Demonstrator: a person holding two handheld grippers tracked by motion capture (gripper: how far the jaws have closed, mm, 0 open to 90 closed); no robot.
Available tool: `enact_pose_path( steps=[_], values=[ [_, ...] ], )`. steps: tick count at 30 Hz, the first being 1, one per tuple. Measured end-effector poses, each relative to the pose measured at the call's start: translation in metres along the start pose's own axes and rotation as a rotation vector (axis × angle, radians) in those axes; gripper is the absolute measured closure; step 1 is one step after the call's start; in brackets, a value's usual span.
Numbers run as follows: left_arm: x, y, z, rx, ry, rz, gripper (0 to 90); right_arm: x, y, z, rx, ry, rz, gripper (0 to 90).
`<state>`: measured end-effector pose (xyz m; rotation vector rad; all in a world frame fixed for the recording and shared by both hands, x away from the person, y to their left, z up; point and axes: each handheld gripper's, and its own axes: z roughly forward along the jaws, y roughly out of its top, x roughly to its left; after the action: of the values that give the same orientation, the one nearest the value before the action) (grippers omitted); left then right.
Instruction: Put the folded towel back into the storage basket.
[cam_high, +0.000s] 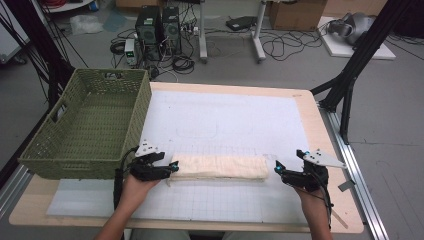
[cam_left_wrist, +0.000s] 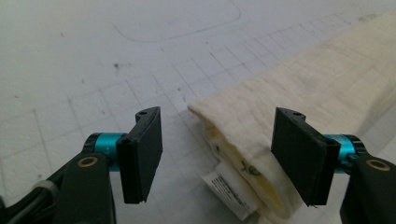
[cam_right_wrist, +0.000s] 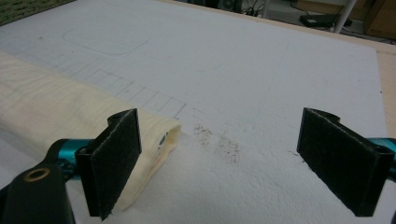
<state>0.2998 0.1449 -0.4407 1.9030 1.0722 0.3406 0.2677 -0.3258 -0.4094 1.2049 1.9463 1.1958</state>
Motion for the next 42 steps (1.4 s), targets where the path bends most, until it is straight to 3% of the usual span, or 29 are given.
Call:
enact_pose_path(
  steps=[6,15,20,23,30,38,42],
  values=[
    [-0.007,-0.006,0.005,0.046,-0.02,0.023,38.2,0.003,0.0,0.004,0.015,0.023,-0.011,14.2],
    [-0.012,-0.009,0.009,0.06,-0.026,0.078,54.6,0.009,0.001,0.012,0.047,0.069,-0.022,14.2],
    [-0.011,-0.008,0.007,0.059,-0.04,0.112,69.7,0.012,-0.001,0.017,0.068,0.085,-0.02,13.9],
    [-0.01,-0.009,0.007,0.054,-0.053,0.107,78.3,0.018,-0.002,0.023,0.094,0.101,-0.027,14.2],
    [-0.012,-0.009,0.007,0.044,-0.051,0.101,82.9,0.029,-0.007,0.04,0.193,0.155,-0.045,35.9],
    [-0.011,-0.01,0.007,0.042,-0.049,0.098,83.0,0.028,-0.016,0.046,0.261,0.185,-0.04,45.9],
    [-0.011,-0.01,0.007,0.04,-0.053,0.099,83.2,0.027,-0.019,0.048,0.268,0.237,-0.011,60.8]
  ],
)
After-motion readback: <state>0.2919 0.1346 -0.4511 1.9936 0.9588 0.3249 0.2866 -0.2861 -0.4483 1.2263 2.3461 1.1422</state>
